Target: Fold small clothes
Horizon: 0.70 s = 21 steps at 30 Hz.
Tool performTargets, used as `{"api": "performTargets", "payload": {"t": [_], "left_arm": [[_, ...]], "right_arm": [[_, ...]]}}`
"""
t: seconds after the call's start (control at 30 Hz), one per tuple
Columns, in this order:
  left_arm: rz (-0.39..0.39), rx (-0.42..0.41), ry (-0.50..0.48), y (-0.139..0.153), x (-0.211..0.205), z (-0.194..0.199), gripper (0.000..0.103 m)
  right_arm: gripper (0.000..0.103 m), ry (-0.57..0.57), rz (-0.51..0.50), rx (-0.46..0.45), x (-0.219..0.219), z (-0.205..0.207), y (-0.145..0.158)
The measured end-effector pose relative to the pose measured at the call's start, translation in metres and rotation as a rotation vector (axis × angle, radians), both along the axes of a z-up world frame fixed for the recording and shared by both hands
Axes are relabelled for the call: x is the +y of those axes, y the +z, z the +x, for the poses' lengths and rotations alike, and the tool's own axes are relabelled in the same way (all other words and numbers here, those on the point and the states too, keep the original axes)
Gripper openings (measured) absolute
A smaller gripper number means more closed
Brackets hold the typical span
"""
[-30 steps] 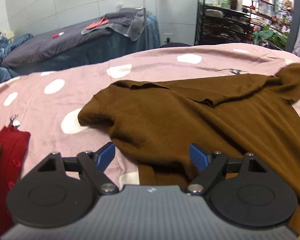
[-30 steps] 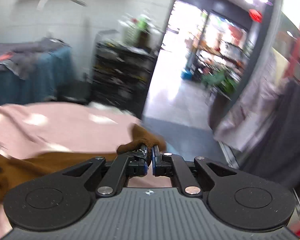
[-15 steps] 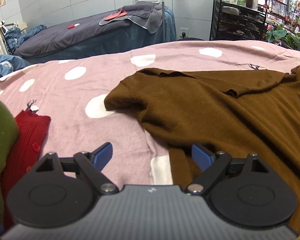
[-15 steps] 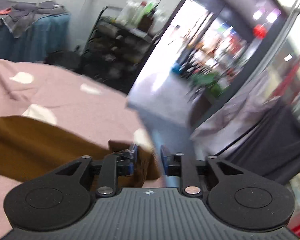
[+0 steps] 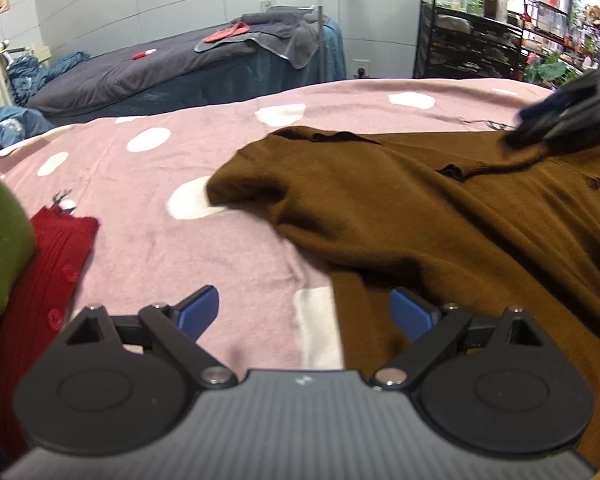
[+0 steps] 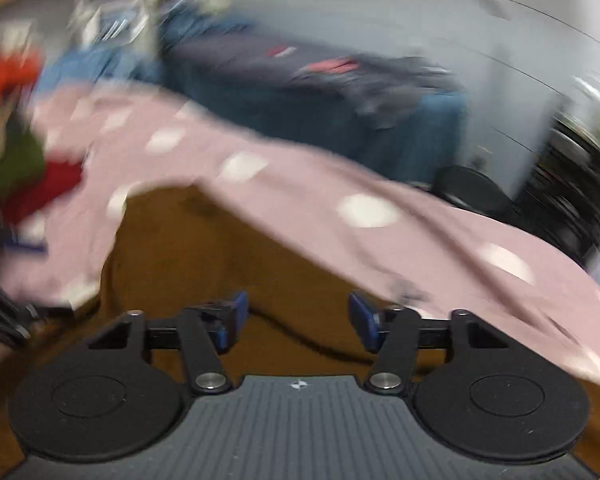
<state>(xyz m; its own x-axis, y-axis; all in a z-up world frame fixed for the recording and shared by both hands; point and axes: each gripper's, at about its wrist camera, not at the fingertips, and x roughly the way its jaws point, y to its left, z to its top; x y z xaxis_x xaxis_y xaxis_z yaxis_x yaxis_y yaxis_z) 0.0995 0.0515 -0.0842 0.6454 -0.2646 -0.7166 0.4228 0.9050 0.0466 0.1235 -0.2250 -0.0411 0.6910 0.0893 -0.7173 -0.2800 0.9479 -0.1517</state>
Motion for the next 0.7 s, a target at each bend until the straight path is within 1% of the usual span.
{"api": "performTargets", "payload": {"t": [0.03,0.07,0.1,0.13,0.17,0.2,0.23,0.27,0.3,0.37,0.43,0.5,0.57,0.63,0.7], "left_arm": [[-0.009,0.003,0.011,0.000,0.005,0.001,0.094],[-0.021,0.008,0.023,0.000,0.010,0.002,0.094],[-0.033,0.014,0.035,0.000,0.015,0.004,0.094],[-0.041,0.020,0.045,0.000,0.019,0.006,0.094],[-0.049,0.025,0.055,-0.001,0.023,0.007,0.094],[-0.055,0.030,0.065,-0.003,0.025,0.009,0.094],[-0.058,0.035,0.070,-0.004,0.026,0.011,0.094],[-0.059,0.037,0.074,-0.006,0.027,0.013,0.094],[-0.058,0.038,0.078,-0.007,0.026,0.014,0.094],[-0.061,0.036,0.091,-0.008,0.025,0.018,0.094],[-0.078,0.038,0.105,-0.008,0.023,0.022,0.094],[-0.101,0.042,0.118,-0.007,0.022,0.027,0.094],[-0.119,0.045,0.128,-0.006,0.020,0.031,0.094],[-0.128,0.042,0.134,-0.005,0.017,0.035,0.094],[-0.138,0.035,0.139,-0.004,0.013,0.041,0.093]], "right_arm": [[0.071,0.014,-0.033,0.018,0.012,0.009,-0.013],[0.067,0.032,-0.054,0.041,0.019,0.017,-0.024],[0.061,0.048,-0.088,0.053,0.025,0.024,-0.032],[0.058,0.052,-0.146,0.051,0.030,0.027,-0.040],[0.057,0.041,-0.207,0.045,0.032,0.029,-0.045],[0.054,0.040,-0.247,0.032,0.031,0.030,-0.046],[0.028,0.053,-0.252,0.018,0.027,0.028,-0.045],[0.009,0.060,-0.223,0.021,0.021,0.027,-0.041],[0.006,0.033,-0.189,0.016,0.012,0.024,-0.035],[0.005,-0.046,-0.118,-0.035,-0.008,0.015,-0.021],[0.005,-0.129,-0.091,-0.082,-0.037,0.001,-0.005],[0.005,-0.241,-0.056,-0.105,-0.073,-0.014,0.008],[0.005,-0.369,-0.028,-0.121,-0.115,-0.033,0.017],[0.005,-0.486,-0.027,-0.122,-0.150,-0.052,0.021],[0.005,-0.550,0.003,-0.106,-0.178,-0.072,0.019]]}}
